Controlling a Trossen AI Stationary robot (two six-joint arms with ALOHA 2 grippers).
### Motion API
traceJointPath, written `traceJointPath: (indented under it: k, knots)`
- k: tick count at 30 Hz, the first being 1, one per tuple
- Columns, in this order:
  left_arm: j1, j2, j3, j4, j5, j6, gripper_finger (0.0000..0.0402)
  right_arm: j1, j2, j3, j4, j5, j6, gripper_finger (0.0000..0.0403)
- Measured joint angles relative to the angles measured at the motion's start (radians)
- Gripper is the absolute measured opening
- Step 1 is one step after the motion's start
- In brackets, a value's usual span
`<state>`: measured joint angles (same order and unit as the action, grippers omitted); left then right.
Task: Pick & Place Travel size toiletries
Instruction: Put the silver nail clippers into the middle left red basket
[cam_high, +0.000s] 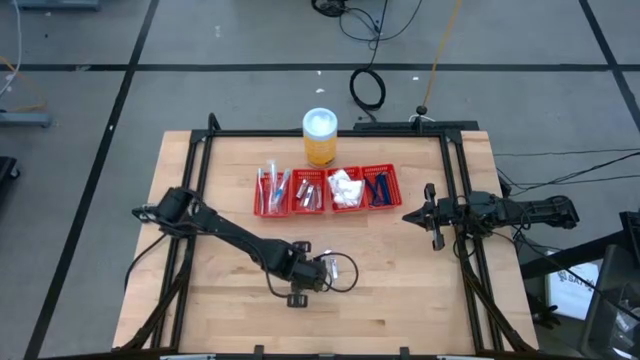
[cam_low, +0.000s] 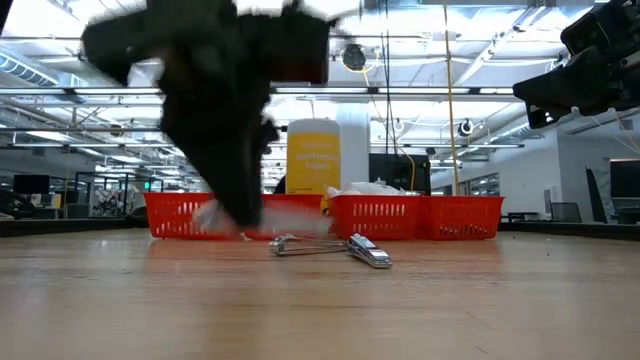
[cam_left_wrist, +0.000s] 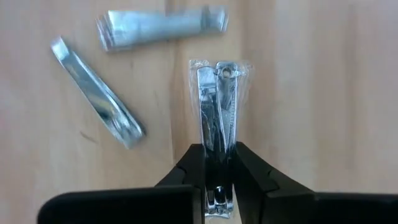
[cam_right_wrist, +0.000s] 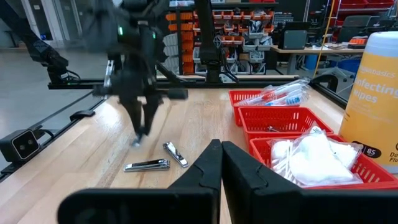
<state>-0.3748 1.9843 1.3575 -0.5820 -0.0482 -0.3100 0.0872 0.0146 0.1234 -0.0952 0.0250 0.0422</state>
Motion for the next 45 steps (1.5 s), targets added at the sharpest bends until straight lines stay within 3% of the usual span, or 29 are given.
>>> traceJointPath:
  k: [13,23,31,36,45]
  knots:
    - [-0.046,-0.158,-0.034,0.131,-0.103,0.131,0.0037,0.000,0.000,-0.001,0.000,0.000,-0.001,0.0000]
    - [-0.042,-0.355,-0.361,0.480,-0.210,0.087,0.0037,0.000,-0.001,-0.031,0.025,0.001,-0.009,0.0000]
    - [-0.028,-0.497,-0.562,0.730,-0.405,0.077,0.0040,0.000,0.000,-0.034,0.058,0.001,-0.013,0.0000]
    - [0.035,-0.514,-0.583,0.776,-0.567,-0.080,0.0041,0.000,0.000,-0.034,0.062,0.001,-0.013,0.0000]
    - [0.205,-0.515,-0.581,0.796,-0.595,-0.336,0.0037,0.000,0.000,-0.034,0.072,0.002,-0.003,0.0000]
